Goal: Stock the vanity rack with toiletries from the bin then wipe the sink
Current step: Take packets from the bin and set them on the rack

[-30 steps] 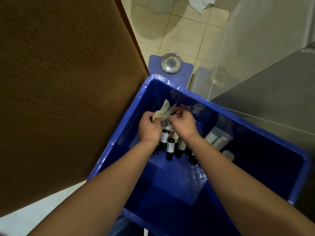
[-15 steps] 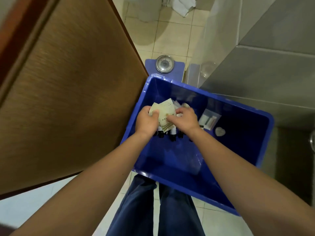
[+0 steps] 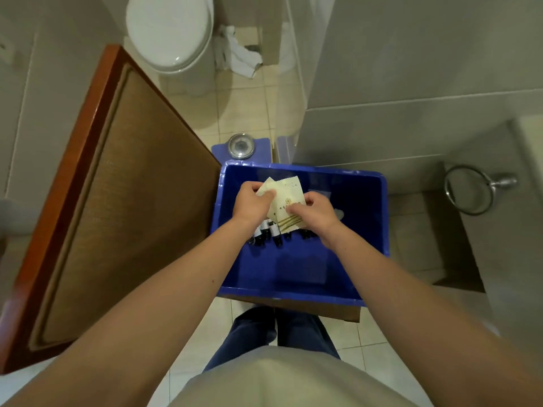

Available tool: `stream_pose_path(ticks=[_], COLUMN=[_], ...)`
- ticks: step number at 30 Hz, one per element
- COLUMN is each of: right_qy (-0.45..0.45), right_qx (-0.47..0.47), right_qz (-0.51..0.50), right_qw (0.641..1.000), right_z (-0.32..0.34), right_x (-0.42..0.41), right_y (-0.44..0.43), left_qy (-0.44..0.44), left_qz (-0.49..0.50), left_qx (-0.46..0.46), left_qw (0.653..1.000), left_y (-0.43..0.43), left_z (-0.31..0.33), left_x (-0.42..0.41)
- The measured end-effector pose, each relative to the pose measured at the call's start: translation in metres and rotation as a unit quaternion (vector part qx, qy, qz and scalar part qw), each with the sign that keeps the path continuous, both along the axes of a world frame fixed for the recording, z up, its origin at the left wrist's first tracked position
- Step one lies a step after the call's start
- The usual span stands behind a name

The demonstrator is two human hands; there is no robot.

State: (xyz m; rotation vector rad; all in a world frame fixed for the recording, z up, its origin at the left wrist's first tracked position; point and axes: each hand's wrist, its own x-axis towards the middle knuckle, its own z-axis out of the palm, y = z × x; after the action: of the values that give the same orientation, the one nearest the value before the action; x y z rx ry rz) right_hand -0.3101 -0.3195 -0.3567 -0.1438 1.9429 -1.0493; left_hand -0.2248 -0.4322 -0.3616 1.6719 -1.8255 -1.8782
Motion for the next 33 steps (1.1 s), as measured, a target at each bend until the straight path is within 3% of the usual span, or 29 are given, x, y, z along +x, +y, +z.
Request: stream_pose_path(ticks=[5,7,16,25,33], right_qy=[-0.021,-0.007,0.013,0.141,0.17], right_qx=[-0.009,-0.044,-0.113,-0.032,-0.056], right_qz=[-0.094,-0.18,-0.345,-0.397,-0.476], right_qw=[0.995,0.983,0.932,0.906,0.861], right_z=[0.018,0.041,0.091,0.13,0.152], right_x=[0.008,0.011,0.009,0.002,0.022], right_y=[0.025,0.054,0.116,0.242,0.372], left_qy=[0.022,0.045,0.109,0.13,0.163], left_qz=[0.001,-0.057,-0.211,-0.33,-0.419], left_qx=[0.045,0.051,0.08,0.075,0.054], left_qw=[0.999,0.996,0.968,0.932,0.891], left_y=[0.014,0.035,0.103,0.213,0.338], left_z=[0.023,0.049,0.094,0.119,0.148], left_x=[-0.008,-0.016,-0.043,-0.083,-0.076])
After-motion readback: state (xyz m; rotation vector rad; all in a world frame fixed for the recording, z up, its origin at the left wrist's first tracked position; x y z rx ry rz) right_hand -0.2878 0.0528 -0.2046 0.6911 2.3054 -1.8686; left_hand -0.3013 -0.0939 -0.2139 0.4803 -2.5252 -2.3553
